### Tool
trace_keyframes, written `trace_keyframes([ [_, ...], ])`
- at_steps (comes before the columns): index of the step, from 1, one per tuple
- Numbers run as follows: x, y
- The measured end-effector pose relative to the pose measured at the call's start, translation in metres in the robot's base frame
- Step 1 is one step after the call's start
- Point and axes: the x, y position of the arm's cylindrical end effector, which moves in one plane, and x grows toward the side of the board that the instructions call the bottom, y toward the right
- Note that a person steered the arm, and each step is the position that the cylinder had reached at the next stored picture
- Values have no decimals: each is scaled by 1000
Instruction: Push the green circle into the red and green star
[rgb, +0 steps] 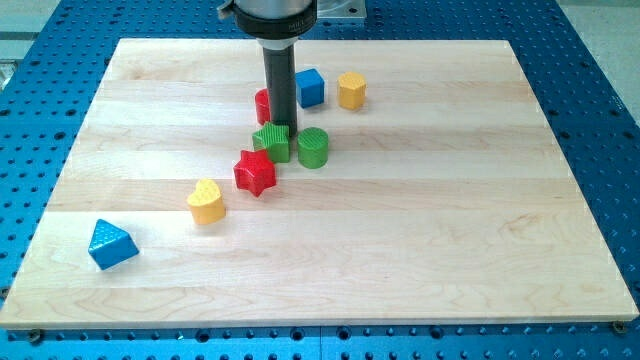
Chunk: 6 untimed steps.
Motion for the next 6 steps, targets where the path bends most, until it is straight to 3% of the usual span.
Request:
trace_keyframes([
  [2, 7, 94],
  [3, 51, 47],
  [4, 61, 24],
  [6, 84, 92],
])
